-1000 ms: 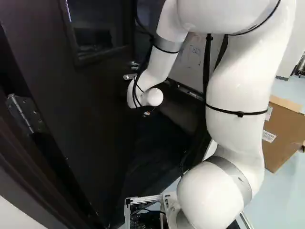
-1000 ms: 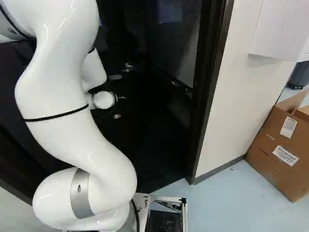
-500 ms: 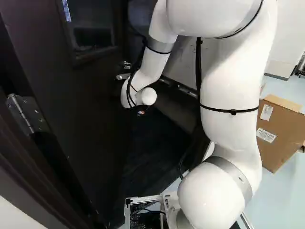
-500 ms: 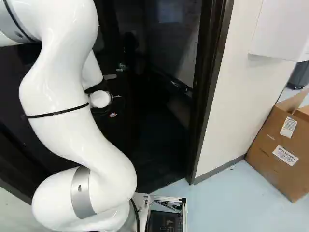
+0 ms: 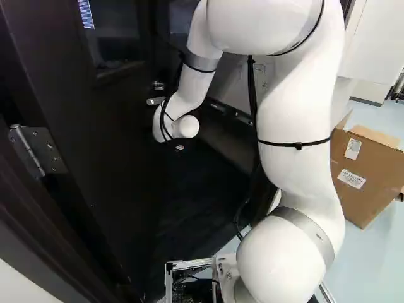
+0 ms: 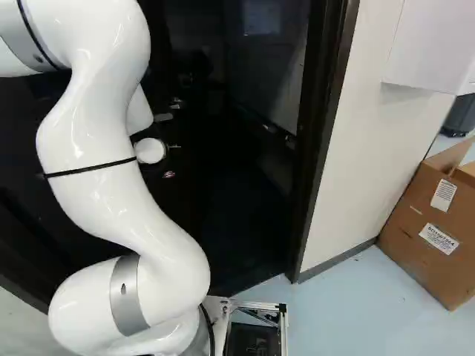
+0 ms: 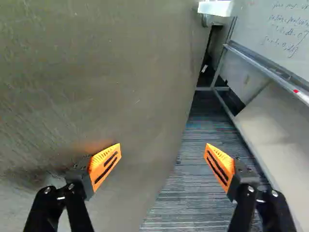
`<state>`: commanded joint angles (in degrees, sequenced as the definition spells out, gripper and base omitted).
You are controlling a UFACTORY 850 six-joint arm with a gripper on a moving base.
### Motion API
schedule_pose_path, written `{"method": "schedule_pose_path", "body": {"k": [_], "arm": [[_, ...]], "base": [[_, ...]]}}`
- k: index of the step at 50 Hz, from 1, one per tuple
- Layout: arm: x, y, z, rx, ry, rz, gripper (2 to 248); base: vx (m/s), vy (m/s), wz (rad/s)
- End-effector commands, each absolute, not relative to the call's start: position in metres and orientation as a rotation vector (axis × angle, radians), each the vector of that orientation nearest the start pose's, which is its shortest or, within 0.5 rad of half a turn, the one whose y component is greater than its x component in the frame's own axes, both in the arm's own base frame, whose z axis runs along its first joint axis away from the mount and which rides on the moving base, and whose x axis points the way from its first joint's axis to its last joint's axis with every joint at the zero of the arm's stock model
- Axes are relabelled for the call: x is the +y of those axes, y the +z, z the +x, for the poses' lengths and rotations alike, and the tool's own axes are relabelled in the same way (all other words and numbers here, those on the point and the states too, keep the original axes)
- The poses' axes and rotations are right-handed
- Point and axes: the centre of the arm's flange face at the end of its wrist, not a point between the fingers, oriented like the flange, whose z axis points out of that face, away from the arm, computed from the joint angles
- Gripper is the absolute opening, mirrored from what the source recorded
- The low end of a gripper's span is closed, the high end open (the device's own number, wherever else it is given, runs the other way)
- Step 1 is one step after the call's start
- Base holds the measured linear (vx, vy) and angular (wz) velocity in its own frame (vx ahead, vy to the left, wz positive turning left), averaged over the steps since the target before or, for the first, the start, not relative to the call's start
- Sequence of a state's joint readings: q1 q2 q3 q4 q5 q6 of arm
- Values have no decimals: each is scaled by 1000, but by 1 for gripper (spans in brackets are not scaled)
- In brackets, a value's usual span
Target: Open the door and move inside
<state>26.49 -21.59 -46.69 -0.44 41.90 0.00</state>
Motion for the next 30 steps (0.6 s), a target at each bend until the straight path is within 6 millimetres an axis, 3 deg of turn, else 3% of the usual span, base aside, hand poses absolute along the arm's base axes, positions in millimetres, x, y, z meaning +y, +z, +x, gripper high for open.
{"method": "schedule_pose_path", "body": {"k": [30], "arm": [[285,366,499,-653,-1558,-2297,247]], "base": [[0,0,0]]}}
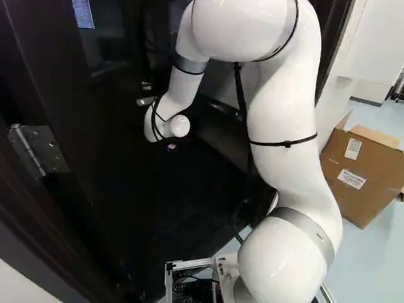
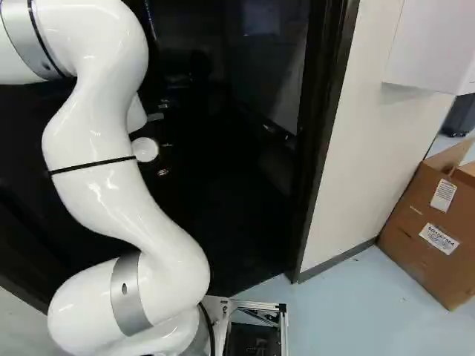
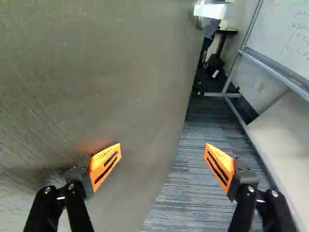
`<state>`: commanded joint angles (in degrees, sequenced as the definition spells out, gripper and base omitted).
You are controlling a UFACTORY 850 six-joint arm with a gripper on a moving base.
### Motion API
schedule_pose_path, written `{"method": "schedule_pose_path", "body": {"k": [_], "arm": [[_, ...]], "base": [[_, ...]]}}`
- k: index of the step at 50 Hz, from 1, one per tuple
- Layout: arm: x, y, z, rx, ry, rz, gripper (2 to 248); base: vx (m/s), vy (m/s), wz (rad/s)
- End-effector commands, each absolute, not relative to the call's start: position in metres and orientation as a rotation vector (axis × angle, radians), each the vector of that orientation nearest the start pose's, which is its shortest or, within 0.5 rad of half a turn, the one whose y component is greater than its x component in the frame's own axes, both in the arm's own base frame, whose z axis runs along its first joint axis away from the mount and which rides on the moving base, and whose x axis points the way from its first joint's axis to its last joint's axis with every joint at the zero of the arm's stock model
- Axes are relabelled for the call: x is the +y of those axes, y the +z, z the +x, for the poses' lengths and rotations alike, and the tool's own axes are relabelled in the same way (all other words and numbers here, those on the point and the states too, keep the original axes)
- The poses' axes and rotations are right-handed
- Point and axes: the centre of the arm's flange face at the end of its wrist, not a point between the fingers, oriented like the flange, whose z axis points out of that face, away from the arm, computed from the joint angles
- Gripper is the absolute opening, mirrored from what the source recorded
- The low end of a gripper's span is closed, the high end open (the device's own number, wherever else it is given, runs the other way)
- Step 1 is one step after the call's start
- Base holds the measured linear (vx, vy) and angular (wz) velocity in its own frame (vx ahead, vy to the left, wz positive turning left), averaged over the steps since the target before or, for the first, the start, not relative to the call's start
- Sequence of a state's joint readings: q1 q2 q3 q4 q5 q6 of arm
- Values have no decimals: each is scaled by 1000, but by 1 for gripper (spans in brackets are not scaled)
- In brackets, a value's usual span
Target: Open the door and move inside
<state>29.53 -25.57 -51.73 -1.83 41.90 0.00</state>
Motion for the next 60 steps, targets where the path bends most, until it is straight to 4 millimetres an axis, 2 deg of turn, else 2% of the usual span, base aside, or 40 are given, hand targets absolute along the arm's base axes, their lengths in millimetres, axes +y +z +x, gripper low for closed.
{"method": "schedule_pose_path", "body": {"k": [41,60], "arm": [[345,361,507,-783,-1546,-2199,247],[369,359,504,-828,-1537,-2161,247]], "base": [[0,0,0],[0,0,0]]}}
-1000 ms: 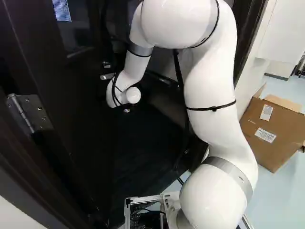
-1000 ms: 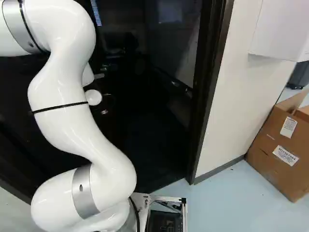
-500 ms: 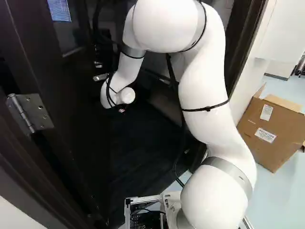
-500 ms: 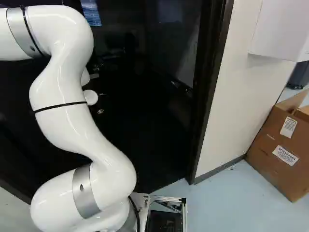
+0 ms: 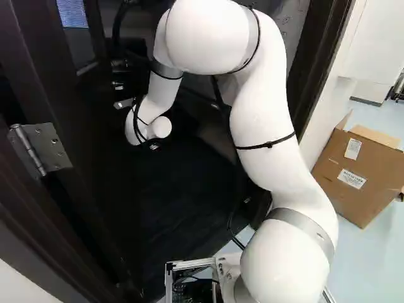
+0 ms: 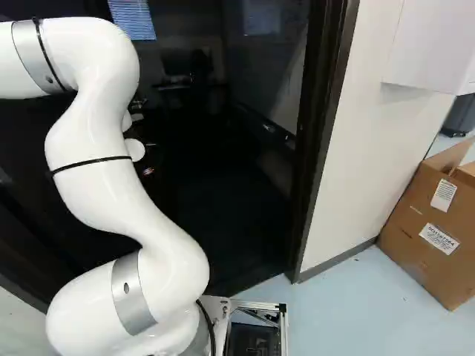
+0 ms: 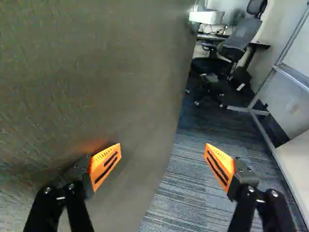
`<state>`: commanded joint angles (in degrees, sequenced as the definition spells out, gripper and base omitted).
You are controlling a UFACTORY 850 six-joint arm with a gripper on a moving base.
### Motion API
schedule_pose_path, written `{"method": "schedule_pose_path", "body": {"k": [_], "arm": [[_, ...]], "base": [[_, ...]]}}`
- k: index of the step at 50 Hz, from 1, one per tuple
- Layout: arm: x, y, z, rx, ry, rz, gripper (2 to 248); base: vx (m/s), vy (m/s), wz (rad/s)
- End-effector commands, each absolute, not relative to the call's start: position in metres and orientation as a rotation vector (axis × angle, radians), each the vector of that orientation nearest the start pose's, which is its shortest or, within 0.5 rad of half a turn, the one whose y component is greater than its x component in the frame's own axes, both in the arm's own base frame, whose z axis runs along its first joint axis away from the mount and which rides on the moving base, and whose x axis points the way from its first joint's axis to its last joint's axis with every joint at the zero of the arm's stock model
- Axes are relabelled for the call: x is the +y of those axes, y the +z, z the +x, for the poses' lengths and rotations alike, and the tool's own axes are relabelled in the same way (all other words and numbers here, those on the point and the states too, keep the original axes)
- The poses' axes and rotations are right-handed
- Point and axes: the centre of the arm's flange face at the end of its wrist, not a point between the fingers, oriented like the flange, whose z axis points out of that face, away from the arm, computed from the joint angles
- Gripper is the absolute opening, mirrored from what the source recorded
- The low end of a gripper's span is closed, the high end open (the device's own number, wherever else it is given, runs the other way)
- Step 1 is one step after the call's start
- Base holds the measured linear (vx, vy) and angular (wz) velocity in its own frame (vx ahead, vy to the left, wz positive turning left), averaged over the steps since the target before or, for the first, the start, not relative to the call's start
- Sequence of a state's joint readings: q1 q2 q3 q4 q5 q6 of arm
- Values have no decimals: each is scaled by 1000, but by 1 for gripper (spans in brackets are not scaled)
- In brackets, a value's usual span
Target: Open the door and move inside
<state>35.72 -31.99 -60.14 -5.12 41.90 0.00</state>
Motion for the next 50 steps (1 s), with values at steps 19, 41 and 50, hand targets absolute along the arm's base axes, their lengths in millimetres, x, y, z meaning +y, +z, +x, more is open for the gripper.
{"method": "schedule_pose_path", "body": {"k": [19,41,50], "arm": [[388,359,494,-859,-1523,-2133,247],[408,359,477,-920,-1501,-2092,247],[414,359,468,-947,-1490,-2076,247]], "base": [[0,0,0],[0,0,0],[0,0,0]]}}
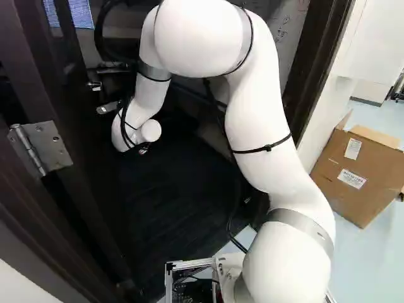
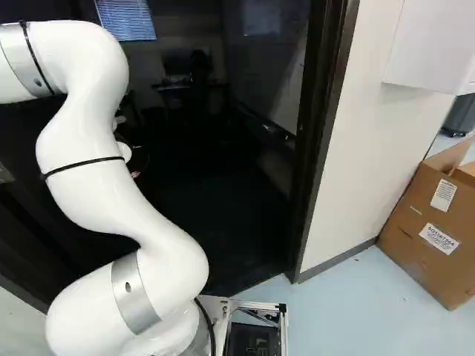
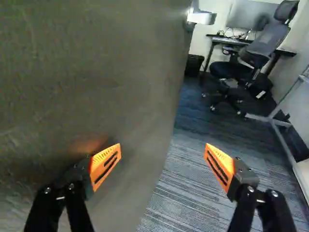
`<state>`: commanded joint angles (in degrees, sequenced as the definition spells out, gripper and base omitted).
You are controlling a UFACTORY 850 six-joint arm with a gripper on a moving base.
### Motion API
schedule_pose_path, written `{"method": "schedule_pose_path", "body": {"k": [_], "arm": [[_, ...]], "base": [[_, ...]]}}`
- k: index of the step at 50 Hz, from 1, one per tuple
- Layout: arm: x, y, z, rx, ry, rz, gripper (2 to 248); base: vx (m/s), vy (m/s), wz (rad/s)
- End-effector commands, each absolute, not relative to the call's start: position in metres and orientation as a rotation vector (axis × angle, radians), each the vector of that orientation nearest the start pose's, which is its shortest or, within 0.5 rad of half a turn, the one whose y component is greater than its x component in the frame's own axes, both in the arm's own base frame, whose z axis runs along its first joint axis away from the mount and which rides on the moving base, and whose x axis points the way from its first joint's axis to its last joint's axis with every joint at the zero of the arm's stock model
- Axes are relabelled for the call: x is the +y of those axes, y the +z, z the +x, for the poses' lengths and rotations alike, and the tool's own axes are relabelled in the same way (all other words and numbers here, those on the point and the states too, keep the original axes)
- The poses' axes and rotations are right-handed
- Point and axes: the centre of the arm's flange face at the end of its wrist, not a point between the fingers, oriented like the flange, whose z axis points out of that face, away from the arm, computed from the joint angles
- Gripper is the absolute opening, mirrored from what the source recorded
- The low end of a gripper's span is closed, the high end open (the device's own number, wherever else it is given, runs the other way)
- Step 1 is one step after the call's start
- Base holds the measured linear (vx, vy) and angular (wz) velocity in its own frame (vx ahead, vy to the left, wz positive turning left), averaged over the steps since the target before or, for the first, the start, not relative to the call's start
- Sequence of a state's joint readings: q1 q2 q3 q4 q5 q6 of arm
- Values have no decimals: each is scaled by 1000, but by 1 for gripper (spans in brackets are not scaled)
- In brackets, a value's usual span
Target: Open the door and move inside
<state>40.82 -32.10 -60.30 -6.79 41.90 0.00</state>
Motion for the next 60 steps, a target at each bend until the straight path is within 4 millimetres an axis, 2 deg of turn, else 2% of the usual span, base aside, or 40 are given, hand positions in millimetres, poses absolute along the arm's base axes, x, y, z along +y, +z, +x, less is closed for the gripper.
{"method": "schedule_pose_path", "body": {"k": [38,51,60], "arm": [[437,361,431,-1055,-1443,-2008,247],[438,361,428,-1060,-1440,-2005,247],[431,362,427,-1056,-1439,-2014,247]], "base": [[0,0,0],[0,0,0],[0,0,0]]}}
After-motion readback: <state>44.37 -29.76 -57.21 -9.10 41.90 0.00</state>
